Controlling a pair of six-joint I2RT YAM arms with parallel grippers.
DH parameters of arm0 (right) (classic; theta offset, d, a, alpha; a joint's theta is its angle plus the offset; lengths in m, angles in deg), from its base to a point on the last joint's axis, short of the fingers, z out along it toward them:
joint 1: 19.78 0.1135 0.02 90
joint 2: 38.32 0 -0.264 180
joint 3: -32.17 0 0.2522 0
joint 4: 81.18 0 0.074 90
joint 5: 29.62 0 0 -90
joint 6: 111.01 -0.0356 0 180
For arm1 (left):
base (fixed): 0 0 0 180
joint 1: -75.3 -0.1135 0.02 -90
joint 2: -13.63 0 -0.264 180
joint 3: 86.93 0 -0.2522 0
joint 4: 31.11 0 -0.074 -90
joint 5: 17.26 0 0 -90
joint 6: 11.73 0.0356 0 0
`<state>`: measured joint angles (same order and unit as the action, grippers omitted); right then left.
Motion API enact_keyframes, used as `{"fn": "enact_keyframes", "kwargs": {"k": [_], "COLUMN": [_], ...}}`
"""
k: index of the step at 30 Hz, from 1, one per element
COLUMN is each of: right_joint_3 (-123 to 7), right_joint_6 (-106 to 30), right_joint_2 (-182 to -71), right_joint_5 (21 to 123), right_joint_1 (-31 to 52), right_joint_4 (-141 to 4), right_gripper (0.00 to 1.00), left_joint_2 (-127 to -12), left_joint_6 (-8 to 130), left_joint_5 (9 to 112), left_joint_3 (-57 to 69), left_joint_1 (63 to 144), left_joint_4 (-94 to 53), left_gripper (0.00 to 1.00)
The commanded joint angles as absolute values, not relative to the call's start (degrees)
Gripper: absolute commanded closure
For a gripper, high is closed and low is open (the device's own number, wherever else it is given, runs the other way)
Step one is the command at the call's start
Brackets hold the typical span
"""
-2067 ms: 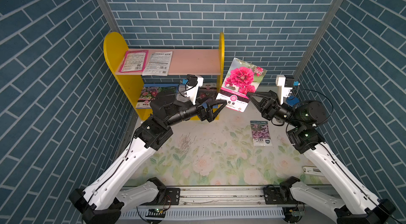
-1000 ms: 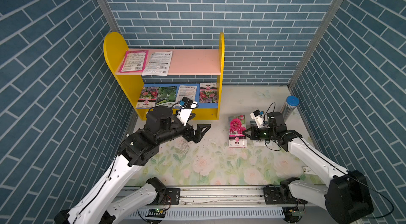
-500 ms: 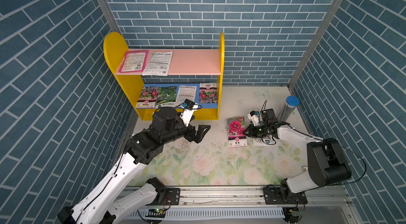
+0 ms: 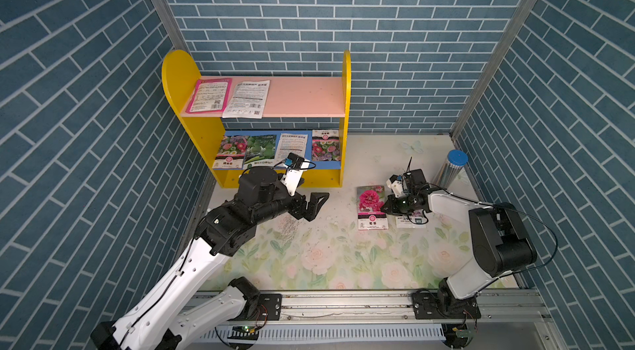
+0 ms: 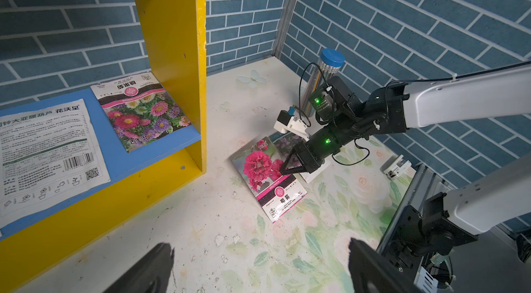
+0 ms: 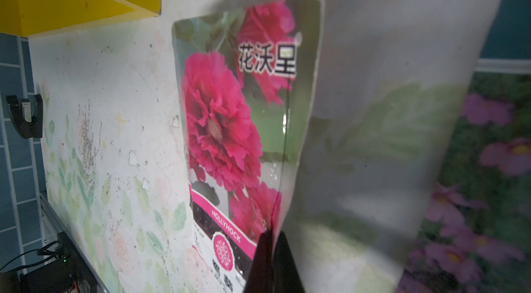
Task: Take the seed bag off the shelf
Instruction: Place the seed packet at the center of the board.
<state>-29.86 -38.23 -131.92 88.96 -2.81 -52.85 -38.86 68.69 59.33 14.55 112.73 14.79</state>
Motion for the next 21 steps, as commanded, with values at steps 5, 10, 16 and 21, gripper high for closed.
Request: {"fn": "enact_keyframes", "kwargs": {"k": [5,10,16,21], "right_joint_3": [-30.63,-30.62,-28.4,-27.26], "right_joint_6": [-35.19,-36.2,-37.54,-36.03], "right_joint_2": [-133.51,-132.6,-124.18,-111.93], "right_joint_5": [87.79,83.85,81.7,87.51], "right_joint_1": [-2.99,-2.99,-2.97,-0.52], "right_joint_4": [-51.91,-51.71,-53.93,-56.91], "right_gripper": [0.81,0.64,0.47,0.09], "left_joint_2": [-39.37,-40.05,-40.77,-41.86], "left_joint_6": [68.8,66.56,63.87,64.02], "left_joint_5": [60.55,64.08,72.77,76.49], "left_joint_3": [14.35,12.67,7.96,2.01], "left_joint_1": [112.94,112.98,112.93,112.92], "left_joint_4": [13.59,14.15,14.97,12.59], "left_gripper": [0.0,0.0,0.0,0.0]}}
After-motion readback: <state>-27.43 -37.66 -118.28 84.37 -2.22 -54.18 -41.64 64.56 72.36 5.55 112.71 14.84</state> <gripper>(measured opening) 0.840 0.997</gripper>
